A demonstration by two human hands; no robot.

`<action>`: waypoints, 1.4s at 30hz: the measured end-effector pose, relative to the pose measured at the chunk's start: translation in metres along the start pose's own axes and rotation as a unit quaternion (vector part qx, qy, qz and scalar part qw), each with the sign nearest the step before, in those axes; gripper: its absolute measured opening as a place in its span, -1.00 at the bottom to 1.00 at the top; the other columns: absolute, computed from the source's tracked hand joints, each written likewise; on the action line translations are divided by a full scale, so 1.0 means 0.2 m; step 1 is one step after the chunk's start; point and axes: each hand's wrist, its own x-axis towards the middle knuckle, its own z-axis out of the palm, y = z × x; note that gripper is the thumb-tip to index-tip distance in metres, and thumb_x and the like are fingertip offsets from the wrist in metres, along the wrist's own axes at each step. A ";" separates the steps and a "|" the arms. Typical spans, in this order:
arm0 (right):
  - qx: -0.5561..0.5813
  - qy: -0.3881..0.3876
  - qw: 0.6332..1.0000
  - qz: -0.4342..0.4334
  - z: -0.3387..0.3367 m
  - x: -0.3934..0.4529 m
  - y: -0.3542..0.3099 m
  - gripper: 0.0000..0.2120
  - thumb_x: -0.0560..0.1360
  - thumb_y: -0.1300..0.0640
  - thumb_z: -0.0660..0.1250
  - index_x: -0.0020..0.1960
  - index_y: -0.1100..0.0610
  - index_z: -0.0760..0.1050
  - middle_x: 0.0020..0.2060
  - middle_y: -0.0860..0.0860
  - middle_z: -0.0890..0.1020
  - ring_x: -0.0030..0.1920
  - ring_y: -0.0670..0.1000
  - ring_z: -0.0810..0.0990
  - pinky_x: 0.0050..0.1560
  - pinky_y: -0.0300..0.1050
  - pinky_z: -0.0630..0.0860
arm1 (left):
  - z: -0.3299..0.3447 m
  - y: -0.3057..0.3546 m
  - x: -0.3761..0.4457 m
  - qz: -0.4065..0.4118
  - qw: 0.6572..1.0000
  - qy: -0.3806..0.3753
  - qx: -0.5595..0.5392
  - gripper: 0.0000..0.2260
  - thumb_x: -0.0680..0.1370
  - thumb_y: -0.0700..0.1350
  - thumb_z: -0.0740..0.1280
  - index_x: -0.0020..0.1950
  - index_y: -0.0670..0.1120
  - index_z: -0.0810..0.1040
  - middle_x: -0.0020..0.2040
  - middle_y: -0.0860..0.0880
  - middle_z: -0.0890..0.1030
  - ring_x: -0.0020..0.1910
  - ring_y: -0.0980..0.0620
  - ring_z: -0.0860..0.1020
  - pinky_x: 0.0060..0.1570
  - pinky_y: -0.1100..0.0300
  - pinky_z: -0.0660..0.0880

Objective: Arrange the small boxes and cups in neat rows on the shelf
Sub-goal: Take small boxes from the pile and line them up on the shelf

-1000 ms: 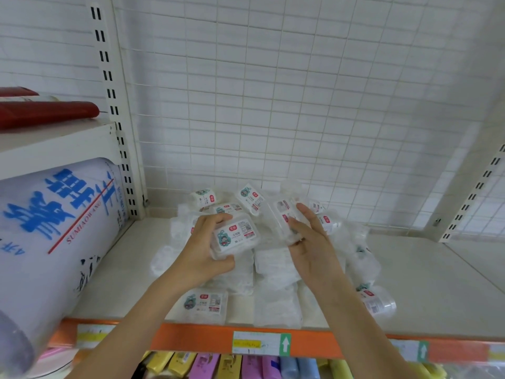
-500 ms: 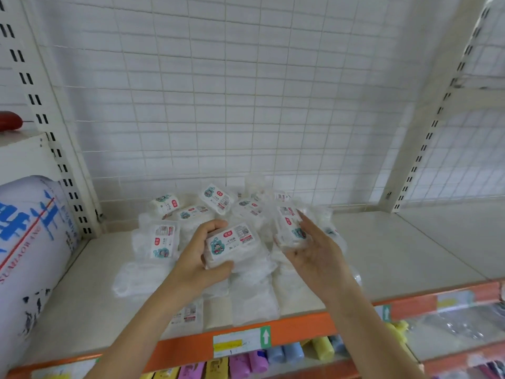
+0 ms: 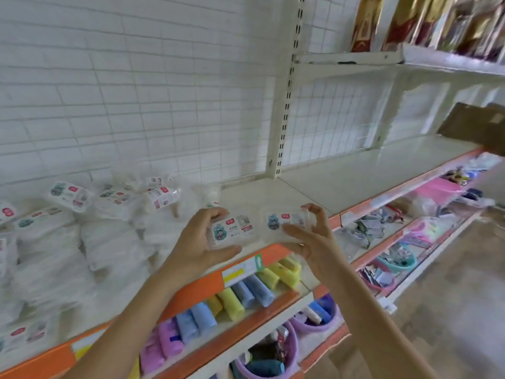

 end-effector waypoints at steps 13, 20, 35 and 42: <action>-0.238 0.106 0.966 0.002 -1.13 -0.24 -0.39 -0.28 0.29 0.45 0.44 0.30 0.01 0.24 0.08 0.08 0.51 0.03 0.06 0.58 -0.16 -0.11 0.62 | 1.10 0.26 0.31 0.049 0.994 -0.097 0.021 -0.44 0.25 0.10 0.49 0.17 0.02 0.38 0.08 0.05 0.46 0.04 0.41 0.41 -0.04 0.57 0.32; -0.369 0.135 0.920 -0.006 -1.59 -0.10 -0.48 -0.34 0.26 0.29 0.53 0.20 0.01 0.24 0.01 -0.07 0.52 0.01 -0.02 0.55 -0.07 0.01 0.61 | 1.55 0.26 0.64 0.050 0.992 -0.116 0.009 -0.45 0.29 -0.18 0.55 0.20 -0.01 0.39 0.15 -0.03 0.47 0.07 0.14 0.47 -0.06 0.49 0.37; -0.469 0.065 0.880 -0.037 -2.27 1.07 -0.66 -0.35 0.19 0.01 0.57 0.21 -0.04 0.39 0.06 -0.06 0.52 0.07 -0.01 0.53 -0.03 -0.19 0.58 | 2.01 -0.01 1.71 0.039 0.990 -0.047 0.125 -0.30 0.16 0.11 0.43 0.23 -0.16 0.42 0.10 0.02 0.36 0.19 -0.05 0.34 0.14 0.25 0.27; -0.505 -0.052 0.860 -0.047 -2.33 1.74 -0.52 -0.35 0.23 -0.02 0.56 0.24 -0.05 0.37 0.06 -0.02 0.45 0.12 -0.01 0.38 0.00 -0.22 0.38 | 1.95 -0.23 1.91 -0.075 0.977 -0.003 0.198 -0.18 0.10 0.33 0.31 0.29 -0.02 0.40 0.09 0.06 0.26 0.12 0.14 0.14 0.17 0.30 0.12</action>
